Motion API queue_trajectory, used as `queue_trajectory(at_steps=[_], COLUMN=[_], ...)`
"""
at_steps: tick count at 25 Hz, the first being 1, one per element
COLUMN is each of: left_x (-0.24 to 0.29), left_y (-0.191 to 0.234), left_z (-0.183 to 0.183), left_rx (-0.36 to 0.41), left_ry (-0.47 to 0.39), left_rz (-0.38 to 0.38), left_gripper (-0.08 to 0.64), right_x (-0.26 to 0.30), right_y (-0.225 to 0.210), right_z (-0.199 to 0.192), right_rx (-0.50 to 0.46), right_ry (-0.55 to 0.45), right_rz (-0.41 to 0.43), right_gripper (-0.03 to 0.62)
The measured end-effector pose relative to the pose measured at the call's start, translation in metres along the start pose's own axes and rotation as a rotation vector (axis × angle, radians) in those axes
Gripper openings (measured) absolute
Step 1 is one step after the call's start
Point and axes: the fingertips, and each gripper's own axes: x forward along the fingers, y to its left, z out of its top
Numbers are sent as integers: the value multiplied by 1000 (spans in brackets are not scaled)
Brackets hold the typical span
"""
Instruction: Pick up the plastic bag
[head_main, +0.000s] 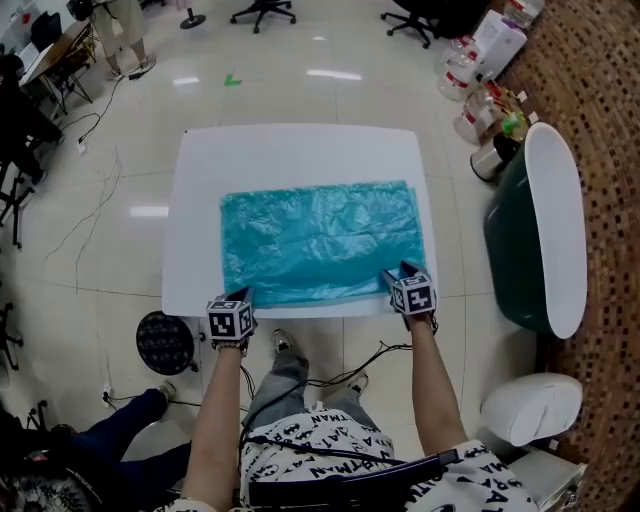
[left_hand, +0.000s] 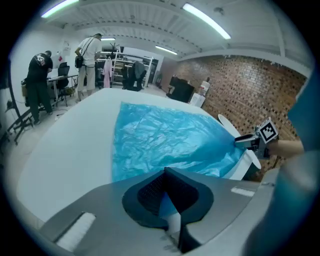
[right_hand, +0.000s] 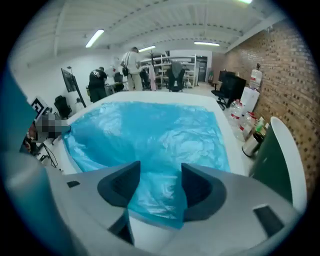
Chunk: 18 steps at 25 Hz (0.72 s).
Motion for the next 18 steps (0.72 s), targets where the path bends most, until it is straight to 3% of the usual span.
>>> queue_trajectory(at_steps=[3,4,12,14,18], left_x=[3,2,-1,-8,-47], left_y=[3,4,7,5,-14], left_z=[-5,-5,0,9,41], left_rx=[38,49,49,33,-16], left_ry=[34,42,51,14,-152], left_rz=[9,16,22,21,17], left_gripper=[0,0,0,0,0], right_x=[-8,-10,-15,-22,-72], right_y=[-5,-3,2,3,5], right_z=[-21,-23,-25,-13,28], right_rx=[44,68,115,103,137], right_ry=[12,-4,-74,-110,-300], right_rz=[-10,-4,10,36,72], right_gripper=[273,235,254,270,270])
